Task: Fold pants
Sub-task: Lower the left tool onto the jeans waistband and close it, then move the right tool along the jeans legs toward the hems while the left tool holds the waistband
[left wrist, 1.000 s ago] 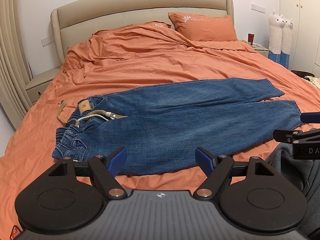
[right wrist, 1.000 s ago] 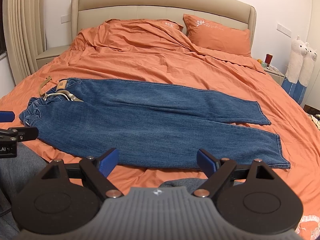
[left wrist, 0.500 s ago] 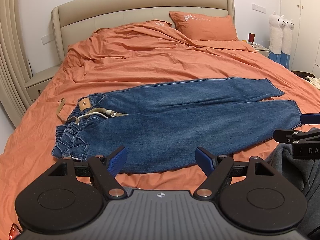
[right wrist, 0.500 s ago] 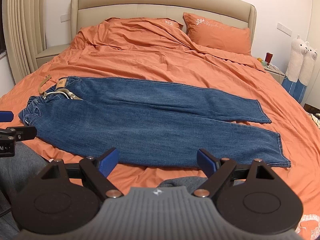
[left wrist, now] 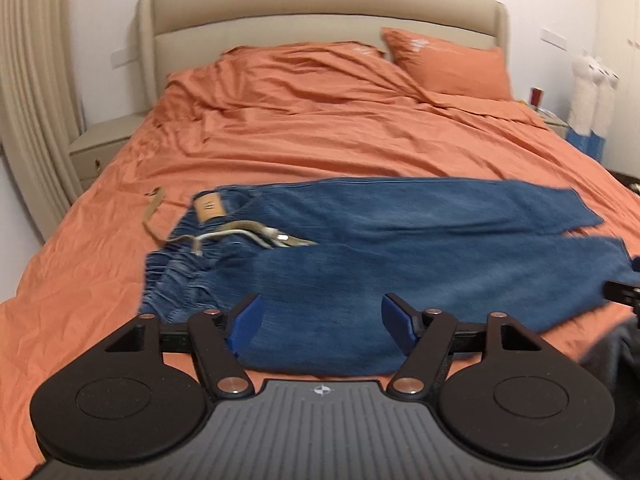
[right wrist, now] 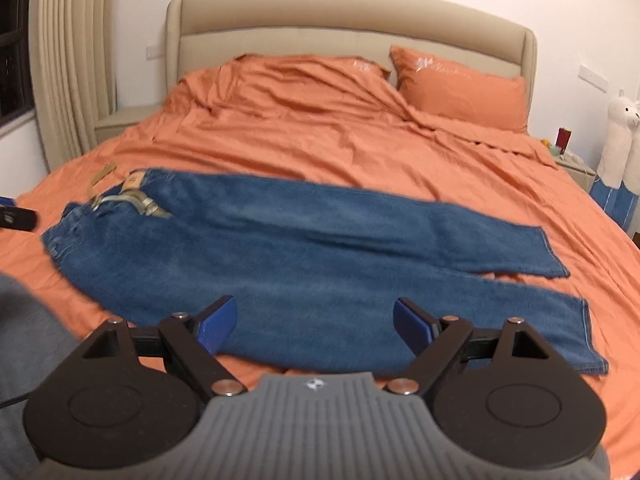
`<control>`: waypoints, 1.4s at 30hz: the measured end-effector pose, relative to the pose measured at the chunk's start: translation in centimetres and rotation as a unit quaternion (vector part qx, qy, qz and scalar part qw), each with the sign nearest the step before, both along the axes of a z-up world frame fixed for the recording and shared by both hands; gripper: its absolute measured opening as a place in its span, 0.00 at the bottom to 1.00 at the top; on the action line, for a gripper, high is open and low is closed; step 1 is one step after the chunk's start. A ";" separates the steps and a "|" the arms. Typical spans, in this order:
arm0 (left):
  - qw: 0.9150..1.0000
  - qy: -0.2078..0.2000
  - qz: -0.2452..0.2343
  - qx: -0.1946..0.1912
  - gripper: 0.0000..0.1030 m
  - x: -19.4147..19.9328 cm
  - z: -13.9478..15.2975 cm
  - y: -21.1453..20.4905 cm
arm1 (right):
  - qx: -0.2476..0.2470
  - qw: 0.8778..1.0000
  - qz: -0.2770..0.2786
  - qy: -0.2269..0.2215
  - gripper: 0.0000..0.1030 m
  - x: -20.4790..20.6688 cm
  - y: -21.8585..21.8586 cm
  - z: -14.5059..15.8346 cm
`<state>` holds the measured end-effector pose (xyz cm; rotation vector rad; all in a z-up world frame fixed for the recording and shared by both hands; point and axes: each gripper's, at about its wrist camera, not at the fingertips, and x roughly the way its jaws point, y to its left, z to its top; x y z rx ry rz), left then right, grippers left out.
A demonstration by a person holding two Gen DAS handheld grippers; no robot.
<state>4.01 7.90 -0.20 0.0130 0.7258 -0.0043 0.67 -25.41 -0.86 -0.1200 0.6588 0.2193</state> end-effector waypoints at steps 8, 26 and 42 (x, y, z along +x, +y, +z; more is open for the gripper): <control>0.999 0.024 0.022 -0.032 0.63 7.4 -2.4 8.3 | 0.013 0.999 -0.027 0.033 0.79 6.6 -1.6 -3.6; 0.966 0.174 0.078 -0.176 0.62 22.9 -14.3 20.8 | 0.075 0.987 -0.080 0.119 0.52 15.2 -2.7 -11.7; 0.976 0.018 0.084 -0.201 0.06 15.2 -6.6 18.7 | 0.064 0.989 -0.074 0.113 0.59 15.0 -2.2 -12.2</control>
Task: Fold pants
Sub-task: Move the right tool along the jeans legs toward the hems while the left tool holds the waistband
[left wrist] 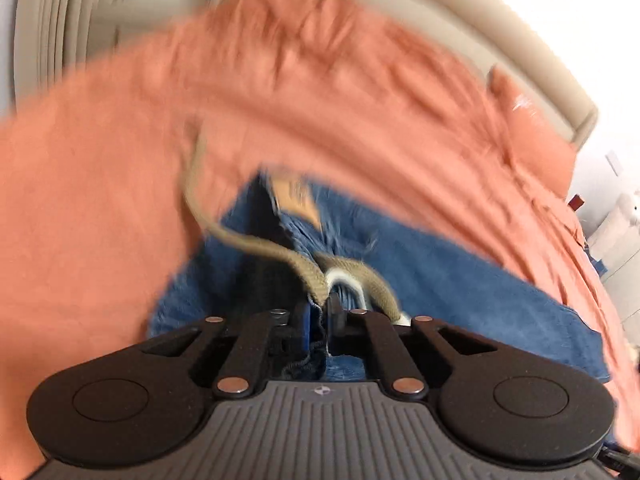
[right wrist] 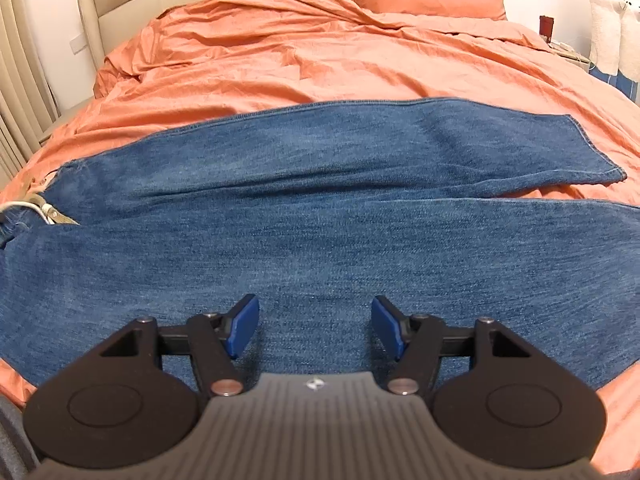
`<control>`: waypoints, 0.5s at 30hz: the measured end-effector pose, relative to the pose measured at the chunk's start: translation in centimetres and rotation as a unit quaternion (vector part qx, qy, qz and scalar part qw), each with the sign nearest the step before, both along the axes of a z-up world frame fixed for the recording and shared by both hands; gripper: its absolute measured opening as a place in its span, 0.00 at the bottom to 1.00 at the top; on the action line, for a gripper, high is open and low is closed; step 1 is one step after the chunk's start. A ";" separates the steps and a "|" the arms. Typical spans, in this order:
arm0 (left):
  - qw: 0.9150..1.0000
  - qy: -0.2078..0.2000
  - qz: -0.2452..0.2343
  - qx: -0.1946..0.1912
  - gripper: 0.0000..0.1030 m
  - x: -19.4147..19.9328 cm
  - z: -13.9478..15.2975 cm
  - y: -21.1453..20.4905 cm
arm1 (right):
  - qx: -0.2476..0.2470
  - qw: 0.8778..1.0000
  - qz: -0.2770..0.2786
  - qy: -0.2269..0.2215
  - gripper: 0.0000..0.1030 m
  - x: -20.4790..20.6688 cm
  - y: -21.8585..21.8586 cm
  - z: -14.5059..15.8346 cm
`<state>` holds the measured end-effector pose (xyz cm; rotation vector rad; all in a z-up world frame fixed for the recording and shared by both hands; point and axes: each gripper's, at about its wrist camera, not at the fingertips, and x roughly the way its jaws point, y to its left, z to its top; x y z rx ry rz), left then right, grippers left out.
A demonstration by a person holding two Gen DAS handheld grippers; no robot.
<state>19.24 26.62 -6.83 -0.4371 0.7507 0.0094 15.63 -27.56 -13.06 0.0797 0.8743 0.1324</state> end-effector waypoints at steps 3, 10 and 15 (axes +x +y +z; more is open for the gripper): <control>0.999 -0.006 0.013 0.048 0.06 -1.6 2.5 -0.4 | -0.003 1.000 0.000 -0.010 0.61 -0.4 0.0 0.2; 0.987 0.114 0.016 0.114 0.06 1.7 -4.3 0.4 | -0.011 1.000 0.005 -0.022 0.61 -1.3 0.0 0.6; 0.981 0.143 0.004 0.130 0.08 2.6 -6.7 0.2 | 0.003 1.000 -0.018 -0.022 0.64 -1.6 -0.9 0.7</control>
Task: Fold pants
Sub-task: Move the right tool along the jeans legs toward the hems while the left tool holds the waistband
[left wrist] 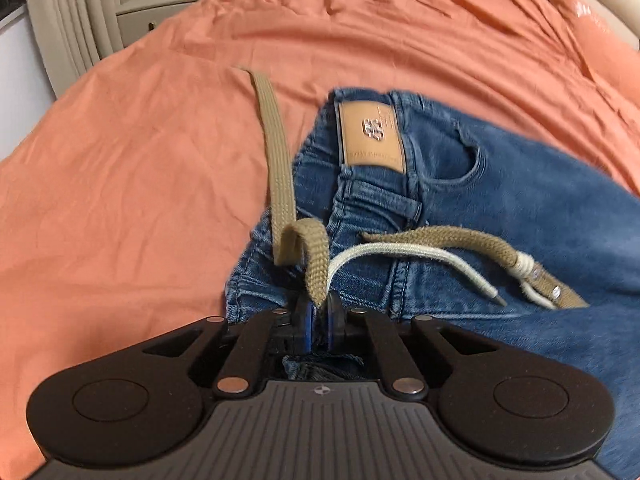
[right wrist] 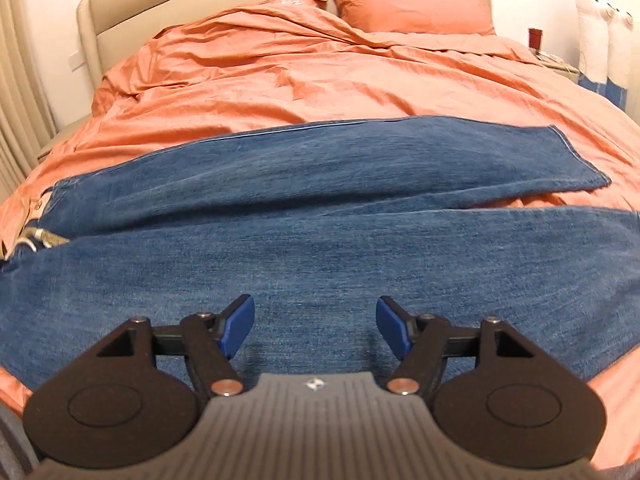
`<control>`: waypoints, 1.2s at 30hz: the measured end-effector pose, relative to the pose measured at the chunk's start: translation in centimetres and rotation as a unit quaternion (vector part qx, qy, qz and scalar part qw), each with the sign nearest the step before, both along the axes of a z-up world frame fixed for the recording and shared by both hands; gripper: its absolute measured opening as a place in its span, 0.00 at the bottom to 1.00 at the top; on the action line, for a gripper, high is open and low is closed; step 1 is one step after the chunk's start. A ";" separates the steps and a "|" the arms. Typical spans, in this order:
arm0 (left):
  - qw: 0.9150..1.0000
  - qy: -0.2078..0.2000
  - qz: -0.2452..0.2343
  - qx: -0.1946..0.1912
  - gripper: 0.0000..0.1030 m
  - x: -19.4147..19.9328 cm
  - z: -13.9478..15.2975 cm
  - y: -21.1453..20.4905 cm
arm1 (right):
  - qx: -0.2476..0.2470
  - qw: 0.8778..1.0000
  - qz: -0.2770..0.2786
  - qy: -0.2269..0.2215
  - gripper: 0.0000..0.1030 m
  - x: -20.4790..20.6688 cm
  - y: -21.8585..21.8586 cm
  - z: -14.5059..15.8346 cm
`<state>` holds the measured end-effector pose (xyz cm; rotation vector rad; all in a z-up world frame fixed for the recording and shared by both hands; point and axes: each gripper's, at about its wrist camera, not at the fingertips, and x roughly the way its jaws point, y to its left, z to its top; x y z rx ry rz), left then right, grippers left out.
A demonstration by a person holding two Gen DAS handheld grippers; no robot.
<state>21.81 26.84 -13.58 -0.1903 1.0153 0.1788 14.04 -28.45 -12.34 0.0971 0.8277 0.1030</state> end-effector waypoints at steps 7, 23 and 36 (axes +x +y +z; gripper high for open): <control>0.998 -0.013 -0.031 -0.044 0.41 -3.3 4.1 0.8 | -0.003 1.000 0.000 0.006 0.65 0.1 0.1 0.0; 0.987 0.014 -0.048 -0.152 0.63 -8.9 0.8 4.1 | -0.024 0.999 0.012 -0.033 0.69 -1.9 0.6 1.3; 0.996 0.067 -0.054 0.032 0.53 -7.8 2.3 -1.8 | -0.039 0.999 -0.004 -0.009 0.73 -1.9 0.6 2.5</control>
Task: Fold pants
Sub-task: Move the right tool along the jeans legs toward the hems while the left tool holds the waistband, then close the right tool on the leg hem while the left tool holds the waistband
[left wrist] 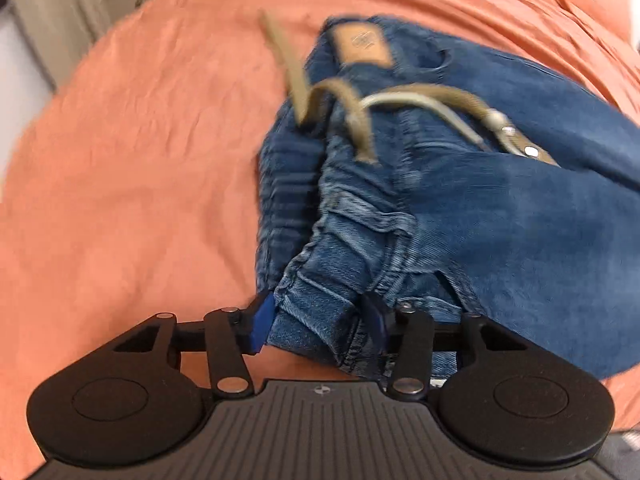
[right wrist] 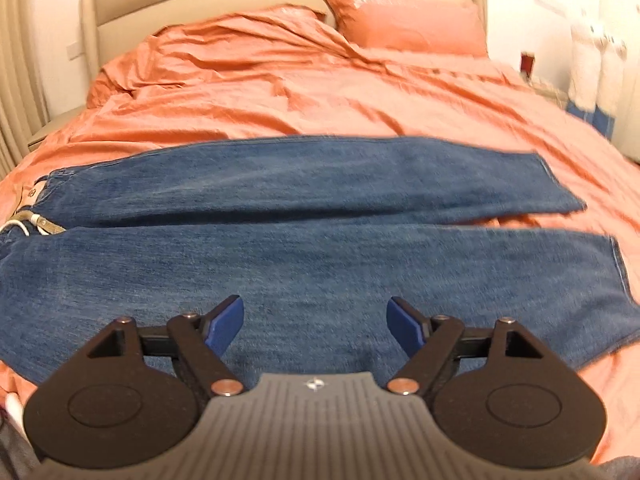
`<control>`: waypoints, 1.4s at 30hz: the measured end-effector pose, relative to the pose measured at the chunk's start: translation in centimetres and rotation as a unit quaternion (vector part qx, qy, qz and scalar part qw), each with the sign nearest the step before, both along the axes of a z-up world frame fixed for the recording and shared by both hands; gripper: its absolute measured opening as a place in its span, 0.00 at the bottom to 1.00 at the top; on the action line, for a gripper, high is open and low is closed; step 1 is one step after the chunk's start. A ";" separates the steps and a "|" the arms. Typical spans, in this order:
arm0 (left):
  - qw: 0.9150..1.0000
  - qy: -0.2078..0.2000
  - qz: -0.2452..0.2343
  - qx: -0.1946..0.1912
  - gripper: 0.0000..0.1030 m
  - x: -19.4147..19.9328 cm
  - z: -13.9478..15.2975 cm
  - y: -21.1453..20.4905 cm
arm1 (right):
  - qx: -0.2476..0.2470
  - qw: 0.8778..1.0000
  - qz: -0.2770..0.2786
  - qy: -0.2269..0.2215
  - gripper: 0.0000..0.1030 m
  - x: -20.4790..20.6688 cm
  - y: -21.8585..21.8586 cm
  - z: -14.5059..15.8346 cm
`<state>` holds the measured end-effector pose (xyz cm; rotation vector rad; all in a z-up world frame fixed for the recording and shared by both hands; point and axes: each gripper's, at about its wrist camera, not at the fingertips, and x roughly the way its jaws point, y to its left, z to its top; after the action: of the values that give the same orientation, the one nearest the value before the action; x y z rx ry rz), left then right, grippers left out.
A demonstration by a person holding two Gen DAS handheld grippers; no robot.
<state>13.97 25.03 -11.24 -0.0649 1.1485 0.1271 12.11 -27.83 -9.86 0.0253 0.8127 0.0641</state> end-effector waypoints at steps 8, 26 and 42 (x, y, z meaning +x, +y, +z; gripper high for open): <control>0.985 -0.053 -0.155 0.053 0.52 -2.7 5.2 -4.8 | -0.010 0.999 0.008 0.047 0.73 0.3 -3.3 3.9; 0.908 0.049 -0.372 0.185 0.58 -3.4 -1.1 -11.4 | -0.072 0.995 -0.043 0.047 0.77 -2.1 -19.6 8.2; 0.943 -0.032 -0.258 0.207 0.17 -2.3 0.7 -13.1 | -0.333 0.925 0.159 0.088 0.38 -3.7 -25.4 0.3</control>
<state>11.71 11.91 -10.58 0.6009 1.0192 -0.1021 8.41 -53.26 -9.58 -0.7566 0.9793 0.0906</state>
